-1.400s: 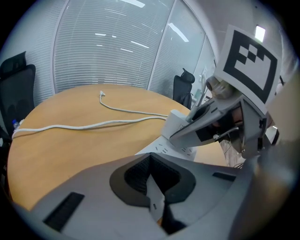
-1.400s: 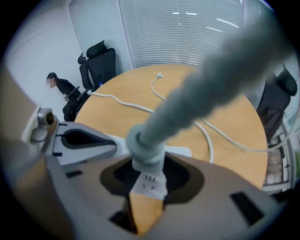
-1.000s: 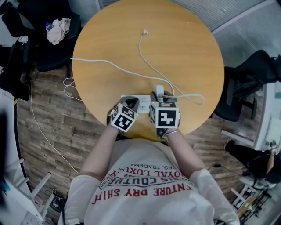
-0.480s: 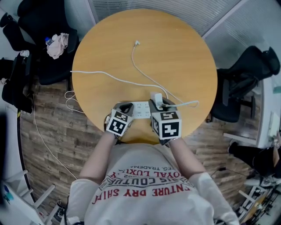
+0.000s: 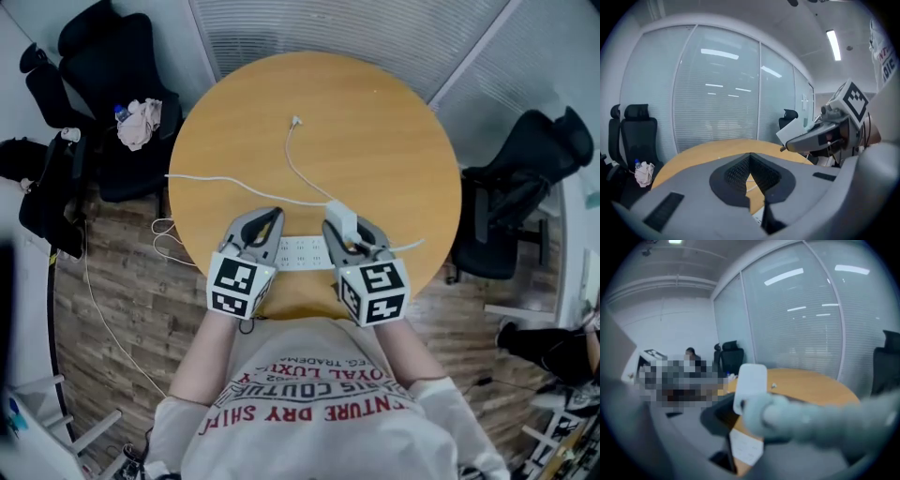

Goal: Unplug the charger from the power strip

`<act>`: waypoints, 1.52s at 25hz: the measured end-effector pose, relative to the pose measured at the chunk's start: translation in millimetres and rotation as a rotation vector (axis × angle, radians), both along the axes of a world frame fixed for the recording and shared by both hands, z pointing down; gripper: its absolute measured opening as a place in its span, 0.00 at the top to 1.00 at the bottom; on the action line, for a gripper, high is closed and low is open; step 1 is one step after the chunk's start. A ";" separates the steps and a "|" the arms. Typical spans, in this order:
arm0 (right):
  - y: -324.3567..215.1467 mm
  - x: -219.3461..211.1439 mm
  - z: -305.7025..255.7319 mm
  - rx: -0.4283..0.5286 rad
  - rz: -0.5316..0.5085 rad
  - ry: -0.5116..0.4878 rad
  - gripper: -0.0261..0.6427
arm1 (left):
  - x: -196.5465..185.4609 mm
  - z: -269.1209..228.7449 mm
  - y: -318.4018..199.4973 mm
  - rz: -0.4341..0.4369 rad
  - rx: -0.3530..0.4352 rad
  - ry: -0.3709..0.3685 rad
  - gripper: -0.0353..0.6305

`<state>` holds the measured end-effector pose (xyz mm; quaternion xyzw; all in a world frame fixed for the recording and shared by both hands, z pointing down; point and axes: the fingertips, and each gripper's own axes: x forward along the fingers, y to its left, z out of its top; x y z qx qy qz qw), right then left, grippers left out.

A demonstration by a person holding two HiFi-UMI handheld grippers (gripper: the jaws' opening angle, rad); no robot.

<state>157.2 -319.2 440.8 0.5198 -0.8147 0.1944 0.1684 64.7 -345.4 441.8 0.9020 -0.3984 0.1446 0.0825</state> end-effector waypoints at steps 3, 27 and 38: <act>-4.3 -1.5 -27.8 0.099 -0.029 0.005 0.73 | -2.7 -54.5 -0.1 -0.029 0.095 0.055 0.90; 3.2 0.0 -69.1 0.248 -0.056 -0.018 0.73 | -1.4 -112.6 34.0 0.028 0.235 0.164 0.90; 7.0 0.5 -66.6 0.241 -0.047 -0.014 0.73 | 0.0 -108.5 37.6 0.035 0.207 0.210 0.90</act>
